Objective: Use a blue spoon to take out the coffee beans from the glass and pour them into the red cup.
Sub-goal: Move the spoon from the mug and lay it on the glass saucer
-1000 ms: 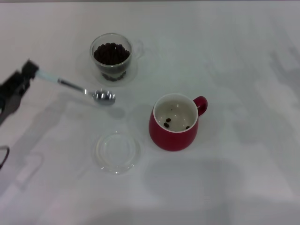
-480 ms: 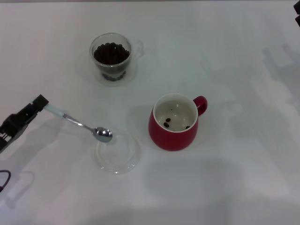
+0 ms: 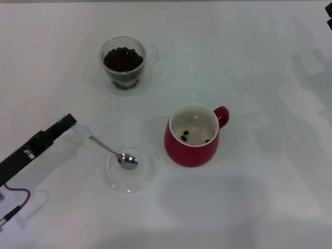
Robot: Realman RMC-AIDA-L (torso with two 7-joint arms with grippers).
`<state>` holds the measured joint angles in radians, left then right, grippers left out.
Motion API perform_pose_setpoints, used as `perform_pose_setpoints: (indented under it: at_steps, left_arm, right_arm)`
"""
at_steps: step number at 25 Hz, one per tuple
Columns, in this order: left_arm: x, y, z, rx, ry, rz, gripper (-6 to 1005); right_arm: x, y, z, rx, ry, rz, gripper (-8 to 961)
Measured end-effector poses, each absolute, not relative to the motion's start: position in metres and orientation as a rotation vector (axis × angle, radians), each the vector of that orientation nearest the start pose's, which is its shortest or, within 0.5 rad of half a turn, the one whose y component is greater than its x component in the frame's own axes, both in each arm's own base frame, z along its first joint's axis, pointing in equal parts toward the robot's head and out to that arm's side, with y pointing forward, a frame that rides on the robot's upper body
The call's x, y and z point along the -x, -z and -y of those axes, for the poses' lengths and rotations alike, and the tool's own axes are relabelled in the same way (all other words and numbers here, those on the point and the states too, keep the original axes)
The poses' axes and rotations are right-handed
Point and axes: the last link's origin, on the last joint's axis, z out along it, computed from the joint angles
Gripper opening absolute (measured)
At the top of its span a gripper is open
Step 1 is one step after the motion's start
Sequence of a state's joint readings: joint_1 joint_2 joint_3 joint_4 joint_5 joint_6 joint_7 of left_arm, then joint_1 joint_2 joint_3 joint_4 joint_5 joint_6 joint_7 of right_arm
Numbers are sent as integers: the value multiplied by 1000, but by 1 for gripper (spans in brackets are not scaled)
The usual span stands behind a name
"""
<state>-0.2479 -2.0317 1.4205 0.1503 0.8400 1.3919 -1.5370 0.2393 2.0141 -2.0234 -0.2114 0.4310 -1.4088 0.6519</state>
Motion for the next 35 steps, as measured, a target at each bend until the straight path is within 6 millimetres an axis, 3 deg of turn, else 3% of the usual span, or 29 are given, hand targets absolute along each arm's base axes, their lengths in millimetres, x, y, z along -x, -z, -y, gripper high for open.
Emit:
perform_pose_setpoints:
  at_steps: [9,17,22,33,35]
  left_arm:
    - [330,61,-240,2002,1175,1695,122]
    - [333,67,-238,1981,1142,1719,123]
    - [332,67,-237,1989,1150,1698,266]
    - [335,65,-238,1968,1150,1673,702]
    - [338,62,-237,1953,1147,1672,740]
  right_arm:
    - [-349,-24,-273,1527,-1121,-748,741]
    - [-351,-25,-272,1515,-1117,-750,740]
    - [-353,-25,-272,1512,-1103,-763,740]
    - [-354,-23,-271,1518,-1097,-769,741]
    - [-354,-23,-271,1517,-1100,-771,741]
